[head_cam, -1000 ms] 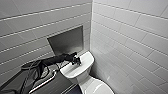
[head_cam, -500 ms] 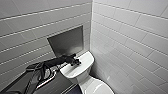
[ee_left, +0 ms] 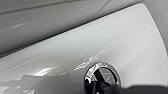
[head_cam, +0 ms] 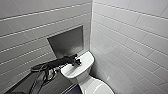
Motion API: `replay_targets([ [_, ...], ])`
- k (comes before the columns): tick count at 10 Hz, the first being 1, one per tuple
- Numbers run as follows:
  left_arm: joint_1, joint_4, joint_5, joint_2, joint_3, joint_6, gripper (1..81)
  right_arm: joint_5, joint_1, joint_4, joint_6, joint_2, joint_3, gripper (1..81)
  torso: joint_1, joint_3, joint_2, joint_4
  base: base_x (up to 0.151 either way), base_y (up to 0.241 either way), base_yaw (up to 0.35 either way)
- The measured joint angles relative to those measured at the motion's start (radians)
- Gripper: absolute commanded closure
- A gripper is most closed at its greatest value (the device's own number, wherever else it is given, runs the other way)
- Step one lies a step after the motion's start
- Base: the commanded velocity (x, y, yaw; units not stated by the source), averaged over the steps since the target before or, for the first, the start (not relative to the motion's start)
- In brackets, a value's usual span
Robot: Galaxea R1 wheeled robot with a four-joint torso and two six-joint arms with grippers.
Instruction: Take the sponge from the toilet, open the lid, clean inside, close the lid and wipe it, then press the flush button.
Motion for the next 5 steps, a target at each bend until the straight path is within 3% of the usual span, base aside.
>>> replay_targets([
  [5,0.001,0.051,0.015,0.033,-0.043,0.0,81.1,0.0,0.0,0.0,0.0,0.03,-0.036,81.1,-0.001,0.0,0.0,0.0,0.0,0.0,0.0],
])
